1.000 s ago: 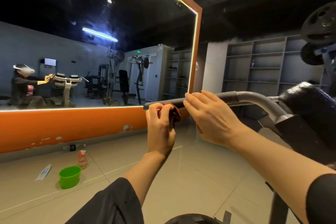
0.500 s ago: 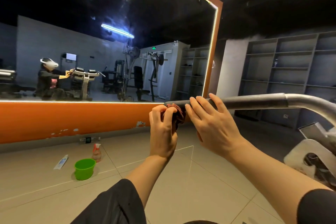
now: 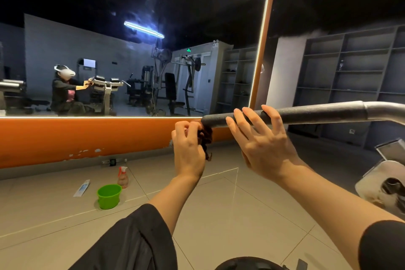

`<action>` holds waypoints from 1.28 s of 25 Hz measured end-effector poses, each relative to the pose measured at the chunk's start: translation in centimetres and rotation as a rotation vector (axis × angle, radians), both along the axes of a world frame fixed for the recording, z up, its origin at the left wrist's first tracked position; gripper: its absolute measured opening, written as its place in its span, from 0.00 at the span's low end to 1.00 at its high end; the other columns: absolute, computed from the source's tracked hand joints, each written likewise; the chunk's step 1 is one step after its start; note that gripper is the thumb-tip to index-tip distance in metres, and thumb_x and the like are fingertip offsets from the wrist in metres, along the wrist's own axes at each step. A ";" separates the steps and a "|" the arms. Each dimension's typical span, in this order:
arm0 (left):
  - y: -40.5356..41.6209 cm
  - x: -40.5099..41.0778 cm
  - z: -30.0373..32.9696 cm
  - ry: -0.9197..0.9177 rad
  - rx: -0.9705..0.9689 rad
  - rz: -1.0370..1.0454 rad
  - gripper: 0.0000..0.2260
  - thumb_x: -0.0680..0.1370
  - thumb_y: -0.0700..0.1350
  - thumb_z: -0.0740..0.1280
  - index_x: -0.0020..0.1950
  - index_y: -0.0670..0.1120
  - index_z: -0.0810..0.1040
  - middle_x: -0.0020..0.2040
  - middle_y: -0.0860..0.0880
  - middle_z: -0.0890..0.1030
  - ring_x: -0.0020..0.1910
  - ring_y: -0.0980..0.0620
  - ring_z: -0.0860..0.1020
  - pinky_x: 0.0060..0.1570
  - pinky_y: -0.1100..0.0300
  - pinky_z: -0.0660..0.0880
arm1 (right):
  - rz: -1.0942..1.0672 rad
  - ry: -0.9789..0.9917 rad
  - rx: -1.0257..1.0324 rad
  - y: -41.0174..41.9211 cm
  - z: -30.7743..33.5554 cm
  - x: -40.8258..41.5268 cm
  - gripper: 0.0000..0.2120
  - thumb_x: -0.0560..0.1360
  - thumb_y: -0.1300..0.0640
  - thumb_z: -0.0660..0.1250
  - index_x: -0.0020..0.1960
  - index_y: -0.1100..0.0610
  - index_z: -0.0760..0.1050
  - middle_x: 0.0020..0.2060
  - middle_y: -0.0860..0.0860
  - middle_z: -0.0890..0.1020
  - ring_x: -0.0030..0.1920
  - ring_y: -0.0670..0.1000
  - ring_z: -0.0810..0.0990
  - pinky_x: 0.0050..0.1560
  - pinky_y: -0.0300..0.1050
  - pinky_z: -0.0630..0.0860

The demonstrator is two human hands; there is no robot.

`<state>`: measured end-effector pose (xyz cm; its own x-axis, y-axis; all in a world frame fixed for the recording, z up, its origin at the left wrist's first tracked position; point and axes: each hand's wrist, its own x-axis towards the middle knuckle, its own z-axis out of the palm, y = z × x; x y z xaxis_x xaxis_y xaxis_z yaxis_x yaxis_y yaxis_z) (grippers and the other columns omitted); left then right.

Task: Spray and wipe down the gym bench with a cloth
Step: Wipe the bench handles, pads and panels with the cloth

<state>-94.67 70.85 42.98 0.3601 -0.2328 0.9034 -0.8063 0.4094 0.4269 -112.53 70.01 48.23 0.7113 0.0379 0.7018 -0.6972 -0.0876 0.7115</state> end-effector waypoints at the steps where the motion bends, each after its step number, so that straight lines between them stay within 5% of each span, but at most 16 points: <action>1: 0.3 0.0 0.1 0.067 -0.008 0.020 0.19 0.65 0.23 0.66 0.50 0.41 0.75 0.53 0.42 0.70 0.49 0.49 0.67 0.44 0.54 0.78 | -0.006 0.005 0.017 0.2 0.1 -0.1 0.27 0.69 0.56 0.70 0.67 0.60 0.74 0.63 0.59 0.77 0.64 0.63 0.75 0.68 0.65 0.57; 4: 1.3 -1.4 0.6 -0.119 -0.152 -0.029 0.22 0.65 0.26 0.69 0.53 0.44 0.72 0.55 0.44 0.69 0.50 0.49 0.68 0.50 0.67 0.69 | -0.009 -0.007 0.076 1.0 0.3 0.1 0.27 0.68 0.56 0.71 0.66 0.60 0.75 0.63 0.60 0.78 0.63 0.62 0.76 0.68 0.65 0.60; 6: 1.8 -2.9 0.7 -0.260 -0.209 -0.083 0.20 0.69 0.31 0.69 0.56 0.46 0.70 0.57 0.46 0.67 0.53 0.48 0.69 0.52 0.65 0.70 | 0.008 -0.001 0.138 2.0 0.6 0.0 0.24 0.69 0.57 0.70 0.65 0.61 0.76 0.62 0.60 0.79 0.63 0.63 0.76 0.68 0.64 0.63; 10: 2.5 -4.9 1.0 0.016 -0.129 -0.073 0.21 0.64 0.25 0.68 0.53 0.41 0.74 0.54 0.40 0.71 0.49 0.49 0.68 0.45 0.49 0.78 | 0.013 0.082 0.286 4.9 2.0 -1.9 0.18 0.73 0.59 0.67 0.61 0.64 0.77 0.59 0.62 0.79 0.61 0.63 0.77 0.69 0.60 0.65; 15: 4.7 -9.5 2.6 -0.196 -0.271 -0.184 0.17 0.72 0.37 0.69 0.58 0.45 0.69 0.57 0.45 0.66 0.52 0.42 0.73 0.49 0.55 0.74 | -0.078 0.080 0.338 8.5 4.0 -5.8 0.14 0.76 0.59 0.62 0.58 0.63 0.77 0.55 0.61 0.80 0.58 0.61 0.78 0.67 0.55 0.69; 19: 5.9 -12.5 3.2 -0.091 -0.185 -0.244 0.22 0.66 0.30 0.73 0.56 0.42 0.73 0.56 0.40 0.71 0.54 0.40 0.72 0.53 0.46 0.77 | -0.222 -0.147 0.401 12.0 6.6 -9.4 0.13 0.73 0.60 0.65 0.56 0.62 0.77 0.48 0.58 0.81 0.48 0.57 0.79 0.54 0.51 0.77; 23: 7.5 -14.6 4.5 -0.167 -0.223 -0.291 0.19 0.68 0.30 0.73 0.55 0.43 0.74 0.55 0.39 0.73 0.51 0.41 0.73 0.47 0.49 0.79 | -0.264 -0.211 0.548 13.9 7.0 -9.2 0.20 0.77 0.54 0.62 0.68 0.58 0.69 0.60 0.54 0.77 0.61 0.55 0.74 0.64 0.50 0.70; 28: 8.7 -16.3 5.0 -0.268 -0.334 -0.317 0.21 0.70 0.33 0.74 0.56 0.47 0.70 0.56 0.46 0.70 0.51 0.45 0.73 0.46 0.54 0.79 | -0.343 -0.216 0.510 16.5 8.1 -10.8 0.16 0.78 0.53 0.60 0.63 0.57 0.72 0.56 0.53 0.78 0.55 0.53 0.75 0.60 0.47 0.70; 32: 9.9 -18.6 6.2 -0.295 -0.369 -0.327 0.21 0.70 0.33 0.74 0.57 0.46 0.70 0.57 0.45 0.70 0.51 0.42 0.75 0.47 0.55 0.79 | -0.439 -0.149 0.531 17.3 7.7 -13.5 0.26 0.78 0.53 0.60 0.75 0.56 0.61 0.74 0.55 0.65 0.72 0.56 0.64 0.72 0.54 0.61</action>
<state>-113.24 80.71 49.13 0.0431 0.0606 0.9972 -0.6762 0.7366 -0.0155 -126.06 87.33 55.95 0.4773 -0.6049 0.6374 -0.8345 -0.0848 0.5444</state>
